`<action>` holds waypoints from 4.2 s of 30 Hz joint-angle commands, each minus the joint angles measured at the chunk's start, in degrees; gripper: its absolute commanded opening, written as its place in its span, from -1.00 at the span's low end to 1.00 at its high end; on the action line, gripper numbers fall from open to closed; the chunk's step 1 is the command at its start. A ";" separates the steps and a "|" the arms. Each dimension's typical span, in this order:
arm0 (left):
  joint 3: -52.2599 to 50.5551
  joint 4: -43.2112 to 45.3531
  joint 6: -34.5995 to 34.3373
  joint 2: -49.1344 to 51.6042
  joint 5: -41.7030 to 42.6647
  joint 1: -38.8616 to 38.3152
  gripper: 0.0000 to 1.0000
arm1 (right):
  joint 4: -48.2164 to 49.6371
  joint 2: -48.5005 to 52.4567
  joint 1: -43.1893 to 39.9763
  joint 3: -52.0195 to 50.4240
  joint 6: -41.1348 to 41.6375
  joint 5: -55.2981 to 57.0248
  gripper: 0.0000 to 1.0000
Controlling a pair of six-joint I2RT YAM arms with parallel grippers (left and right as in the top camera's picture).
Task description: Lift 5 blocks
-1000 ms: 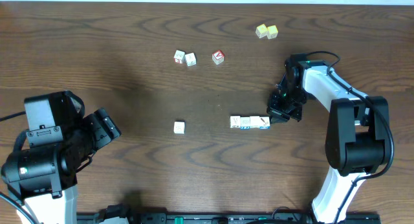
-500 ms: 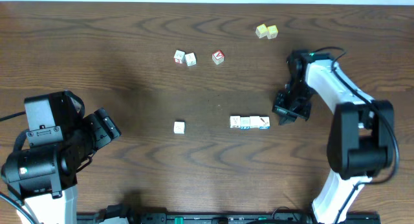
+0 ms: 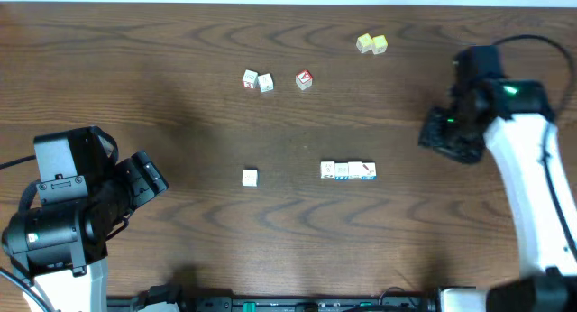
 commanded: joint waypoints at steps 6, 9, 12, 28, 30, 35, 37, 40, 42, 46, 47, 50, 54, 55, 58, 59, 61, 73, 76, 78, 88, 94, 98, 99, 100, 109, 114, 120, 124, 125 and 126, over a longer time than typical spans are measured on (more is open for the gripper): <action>0.50 -0.15 -0.50 -0.02 -0.92 -0.17 0.71 | -1.55 -4.83 -5.64 0.83 -0.52 4.37 0.99; 0.50 -0.15 -0.50 -0.04 -0.94 -0.17 0.71 | -1.53 -4.83 -5.53 0.83 -0.50 2.60 0.99; 0.50 1.27 -0.48 -0.04 -0.98 -0.17 0.71 | -1.53 -4.83 -5.53 0.81 -0.50 2.12 0.99; 0.48 3.17 -9.35 0.50 15.41 -0.20 0.71 | -1.53 -4.83 -5.53 0.83 -0.55 2.14 0.99; 0.15 3.13 -7.17 1.16 18.84 -0.20 0.71 | -1.53 -4.83 -5.53 0.83 -0.55 2.14 0.98; -3.72 3.13 -4.31 3.61 20.61 -0.20 0.72 | -1.53 -4.83 -5.53 0.81 -0.52 2.14 0.99; -5.88 3.08 -4.33 5.09 20.63 -0.20 0.71 | -1.53 -4.83 -5.53 0.81 -0.52 2.14 0.99; -9.86 4.61 -4.33 7.87 21.29 -0.20 0.38 | -1.53 -4.83 -5.53 0.81 -0.52 2.14 0.98; -12.35 6.58 -4.33 10.08 21.29 -0.57 0.21 | -1.53 -4.83 -5.53 0.81 -0.55 2.14 0.98; -14.27 10.25 -0.96 15.30 22.58 -3.56 0.22 | -1.53 -4.83 -5.53 0.81 -0.55 2.14 0.99; -14.29 11.30 0.94 16.85 24.20 -4.85 0.22 | -1.53 -4.83 -5.53 0.83 -0.52 2.14 0.99; -14.29 14.93 4.55 20.94 27.71 -9.31 0.30 | -1.53 -4.83 -5.53 0.81 -0.52 2.14 0.99; -14.29 23.80 5.09 28.13 23.45 -18.32 0.43 | -1.53 -4.83 -5.53 0.83 -0.52 2.14 0.99; -14.29 25.05 5.05 29.33 20.92 -19.76 0.44 | -1.53 -4.83 -5.53 0.81 -0.52 2.14 0.98; -14.29 27.15 3.54 32.30 13.99 -23.02 0.47 | -1.53 -4.83 -5.53 0.83 -0.55 2.14 0.99; -14.29 27.85 3.13 33.33 12.33 -24.06 0.47 | -1.53 -4.83 -5.53 0.81 -0.52 2.14 0.98; -14.29 28.94 3.13 35.08 10.60 -25.81 0.47 | -1.53 -4.83 -5.53 0.81 -0.52 2.14 0.99; -14.29 33.86 3.13 42.99 5.66 -31.95 0.47 | -1.53 -4.83 -5.53 0.81 -0.55 2.14 0.99; -14.29 34.99 3.13 43.80 5.42 -32.06 0.47 | -1.53 -4.83 -5.53 0.81 -0.52 2.14 0.98; -14.29 35.82 3.10 43.85 4.48 -32.06 0.46 | -1.53 -4.83 -5.53 0.81 -0.52 2.14 0.99; -14.29 36.30 0.11 43.85 4.46 -32.09 -0.03 | -1.53 -4.83 -5.53 0.81 -0.55 2.14 0.99; -14.29 36.13 -1.05 43.85 4.63 -32.09 -0.23 | -1.53 -4.83 -5.53 0.81 -0.55 2.14 0.98; -14.29 36.13 -1.60 43.85 4.63 -32.09 -0.26 | -1.53 -4.83 -5.53 0.83 -0.52 2.14 0.99; -14.29 36.13 -1.60 43.85 4.63 -32.09 -0.26 | -1.53 -4.83 -5.53 0.81 -0.55 2.14 0.99; -14.29 36.13 -1.60 43.85 4.63 -32.09 -0.26 | -1.53 -4.83 -5.53 0.81 -0.52 2.14 0.99; -14.29 36.24 -2.25 43.85 9.03 -32.09 -0.31 | -1.53 -4.83 -5.53 0.81 -0.52 2.14 0.99; -14.29 37.59 -3.43 43.85 12.15 -32.09 -0.33 | -1.53 -4.83 -5.53 0.81 -0.52 2.14 0.99; -14.29 38.14 -6.03 43.85 12.20 -33.24 -0.33 | -1.53 -4.83 -5.53 0.81 -0.52 2.14 0.99; -14.29 39.54 -8.17 43.85 12.17 -35.91 -0.34 | -1.53 -4.83 -5.53 0.83 -0.52 2.14 0.99; -14.29 40.22 -8.87 43.85 12.15 -36.70 -0.33 | -1.53 -4.83 -5.53 0.83 -0.52 2.14 0.99; -14.29 41.20 -10.08 43.85 12.13 -37.59 -0.33 | -1.53 -4.83 -5.53 0.83 -0.55 2.14 0.99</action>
